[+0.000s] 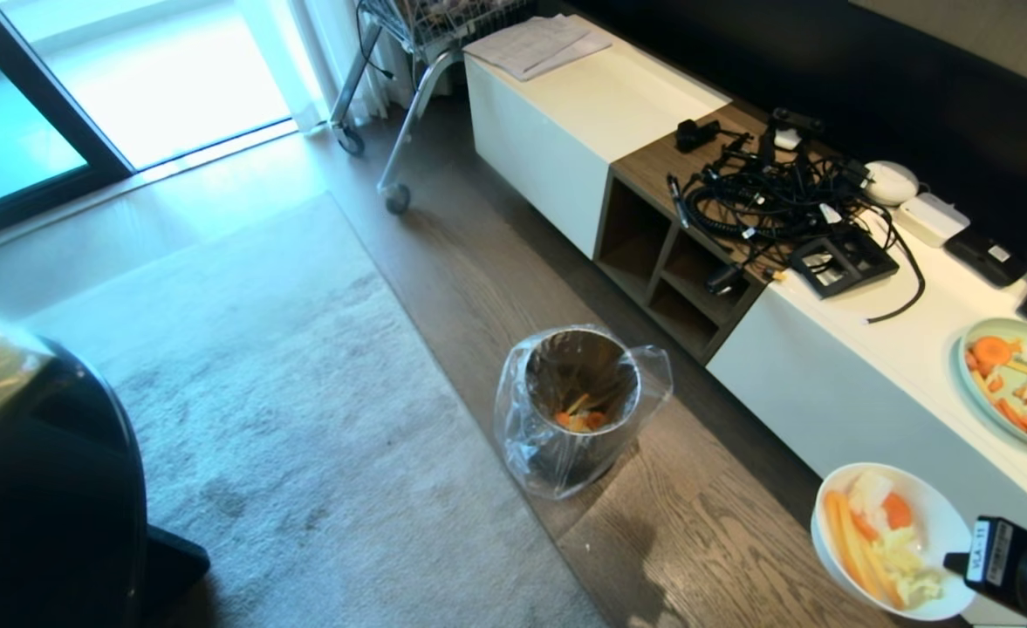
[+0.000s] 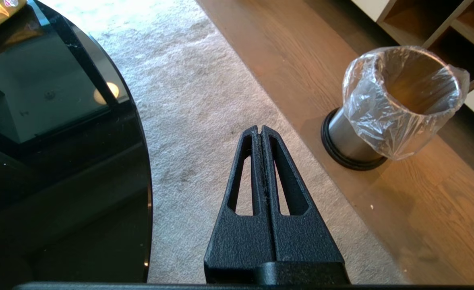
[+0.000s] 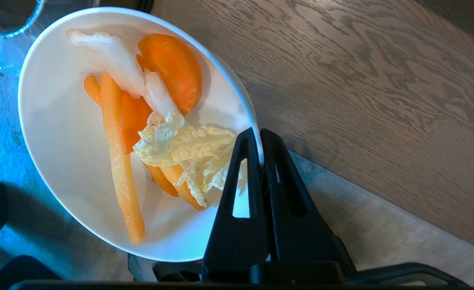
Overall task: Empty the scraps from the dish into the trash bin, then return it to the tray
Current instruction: Move the bowl over the trash can
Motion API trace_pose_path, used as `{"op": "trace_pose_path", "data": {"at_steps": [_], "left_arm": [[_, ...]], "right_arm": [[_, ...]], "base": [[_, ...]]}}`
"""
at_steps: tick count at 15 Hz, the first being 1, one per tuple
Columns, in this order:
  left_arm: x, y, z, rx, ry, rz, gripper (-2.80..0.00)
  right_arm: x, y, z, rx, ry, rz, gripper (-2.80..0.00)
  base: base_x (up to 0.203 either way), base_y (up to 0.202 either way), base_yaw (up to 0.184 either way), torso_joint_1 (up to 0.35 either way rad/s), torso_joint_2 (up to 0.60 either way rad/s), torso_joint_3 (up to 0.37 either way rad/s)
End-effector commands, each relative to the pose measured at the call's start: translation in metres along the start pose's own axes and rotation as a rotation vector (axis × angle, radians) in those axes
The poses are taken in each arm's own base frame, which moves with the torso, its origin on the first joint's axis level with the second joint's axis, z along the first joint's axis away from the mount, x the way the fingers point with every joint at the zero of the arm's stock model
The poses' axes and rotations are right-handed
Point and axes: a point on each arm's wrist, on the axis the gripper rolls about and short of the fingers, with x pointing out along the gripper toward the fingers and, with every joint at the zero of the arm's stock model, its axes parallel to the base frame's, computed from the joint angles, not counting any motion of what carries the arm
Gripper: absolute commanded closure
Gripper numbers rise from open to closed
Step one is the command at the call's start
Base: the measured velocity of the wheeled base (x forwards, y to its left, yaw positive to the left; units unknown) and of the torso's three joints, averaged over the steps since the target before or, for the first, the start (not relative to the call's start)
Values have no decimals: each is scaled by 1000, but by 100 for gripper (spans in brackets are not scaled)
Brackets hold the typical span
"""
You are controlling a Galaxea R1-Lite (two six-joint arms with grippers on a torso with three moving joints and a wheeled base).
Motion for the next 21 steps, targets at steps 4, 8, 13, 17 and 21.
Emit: {"op": "trace_pose_path", "data": {"at_steps": [4, 8, 13, 17, 21], "left_arm": [[0, 0, 0, -1, -1, 0, 0], [0, 0, 0, -1, -1, 0, 0], [0, 0, 0, -2, -1, 0, 0], [0, 0, 0, -1, -1, 0, 0], [0, 0, 0, -1, -1, 0, 0]], "right_arm": [[-1, 1, 2, 9, -17, 13, 0], [-2, 9, 12, 26, -103, 78, 0], [-3, 10, 14, 29, -119, 91, 0], [-3, 10, 14, 26, -119, 92, 0], [-7, 18, 23, 22, -144, 116, 0]], "base": [[0, 0, 0, 3, 3, -200], [0, 0, 0, 4, 2, -198], [0, 0, 0, 0, 2, -196], [0, 0, 0, 1, 2, -190], [0, 0, 0, 2, 2, -48]]}}
